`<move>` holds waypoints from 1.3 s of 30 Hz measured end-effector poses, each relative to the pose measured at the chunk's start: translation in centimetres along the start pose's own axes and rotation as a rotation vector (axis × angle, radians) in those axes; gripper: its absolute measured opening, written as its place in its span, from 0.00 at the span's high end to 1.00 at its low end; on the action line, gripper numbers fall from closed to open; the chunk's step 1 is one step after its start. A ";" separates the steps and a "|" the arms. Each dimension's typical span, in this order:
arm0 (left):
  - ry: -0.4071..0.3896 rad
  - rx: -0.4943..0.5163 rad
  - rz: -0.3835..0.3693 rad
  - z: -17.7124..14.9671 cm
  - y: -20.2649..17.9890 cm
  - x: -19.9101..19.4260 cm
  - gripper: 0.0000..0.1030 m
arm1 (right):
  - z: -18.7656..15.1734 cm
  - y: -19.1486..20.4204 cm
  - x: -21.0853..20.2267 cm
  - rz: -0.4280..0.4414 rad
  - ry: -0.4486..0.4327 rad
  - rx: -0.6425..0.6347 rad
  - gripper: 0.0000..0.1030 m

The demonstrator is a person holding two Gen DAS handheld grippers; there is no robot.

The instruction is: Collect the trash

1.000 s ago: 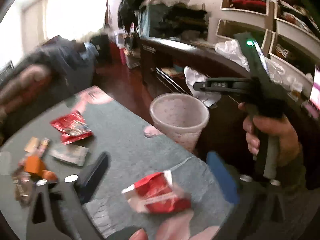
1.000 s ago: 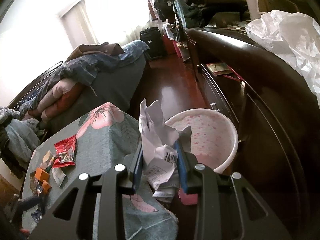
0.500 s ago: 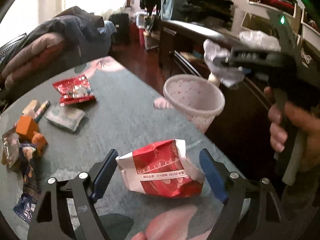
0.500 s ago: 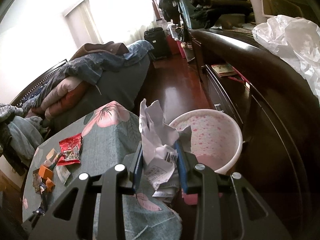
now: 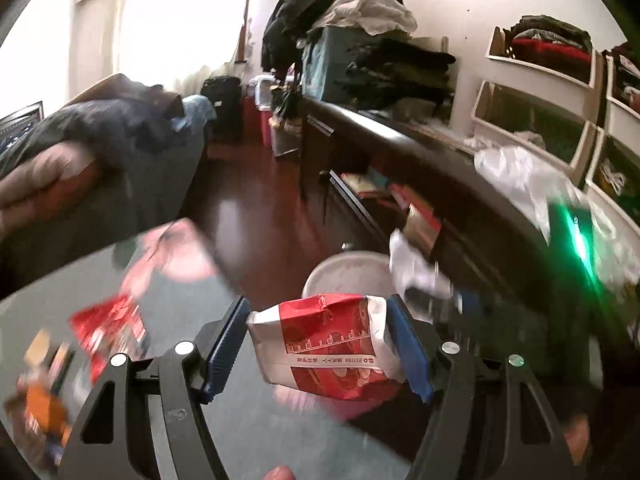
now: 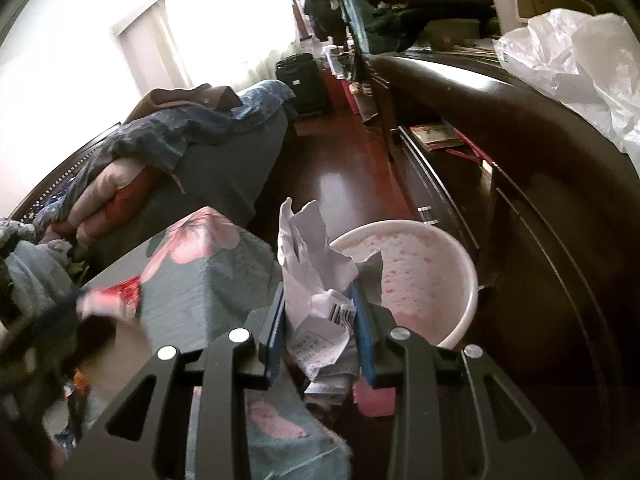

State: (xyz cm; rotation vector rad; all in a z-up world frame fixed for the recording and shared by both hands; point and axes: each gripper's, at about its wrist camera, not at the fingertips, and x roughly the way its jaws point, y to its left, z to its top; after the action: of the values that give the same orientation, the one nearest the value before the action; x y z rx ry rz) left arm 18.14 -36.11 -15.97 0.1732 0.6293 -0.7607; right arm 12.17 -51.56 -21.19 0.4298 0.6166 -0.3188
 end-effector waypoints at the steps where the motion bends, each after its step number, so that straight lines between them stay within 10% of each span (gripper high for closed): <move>1: 0.007 -0.002 -0.008 0.9 -0.2 1.4 0.32 | 0.2 -0.3 0.5 -0.010 0.001 0.002 0.69; 9: 0.136 -0.062 -0.037 4.6 -0.8 13.1 0.05 | 1.8 -4.2 6.3 -0.087 0.033 0.042 0.64; 16: 0.190 -0.186 -0.067 4.3 1.1 15.8 0.04 | 1.4 -6.8 8.9 -0.105 0.071 0.087 0.54; 39: 0.078 -0.231 0.195 -2.0 10.3 -7.4 0.04 | -2.0 9.0 -2.5 0.046 0.039 -0.085 0.20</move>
State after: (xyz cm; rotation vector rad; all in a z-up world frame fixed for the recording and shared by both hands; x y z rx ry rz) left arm 20.26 -23.58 -13.95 0.0508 0.7571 -0.4912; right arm 13.01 -42.44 -18.48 0.3691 0.6553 -0.2403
